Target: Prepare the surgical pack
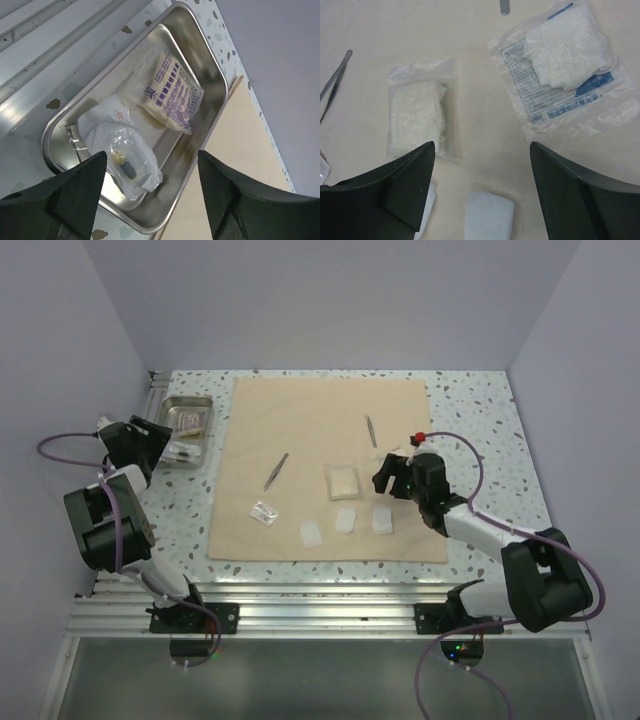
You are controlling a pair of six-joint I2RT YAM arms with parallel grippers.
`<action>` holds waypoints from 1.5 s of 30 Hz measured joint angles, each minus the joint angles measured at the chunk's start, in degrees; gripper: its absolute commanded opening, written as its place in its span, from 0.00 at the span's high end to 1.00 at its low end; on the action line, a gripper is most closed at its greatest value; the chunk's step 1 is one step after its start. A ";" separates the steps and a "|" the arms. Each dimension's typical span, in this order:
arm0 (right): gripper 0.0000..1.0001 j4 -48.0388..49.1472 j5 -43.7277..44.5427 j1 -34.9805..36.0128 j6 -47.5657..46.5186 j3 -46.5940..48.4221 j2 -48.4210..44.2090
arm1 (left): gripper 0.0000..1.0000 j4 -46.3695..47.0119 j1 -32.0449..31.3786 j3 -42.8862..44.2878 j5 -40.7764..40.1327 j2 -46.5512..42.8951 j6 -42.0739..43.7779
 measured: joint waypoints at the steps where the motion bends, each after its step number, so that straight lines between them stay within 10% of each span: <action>1: 0.20 -0.02 0.00 0.00 -0.02 0.07 0.00 | 0.21 -0.13 0.00 -0.02 -0.42 -0.20 0.07; 26: 0.21 0.09 -1.40 1.51 -0.55 1.27 1.40 | 0.30 -13.18 -21.20 -27.06 2.73 -32.46 5.09; 45: 0.21 0.04 -1.31 1.53 -0.59 1.36 1.40 | 0.59 -9.84 -28.44 -33.77 3.74 -30.03 -0.24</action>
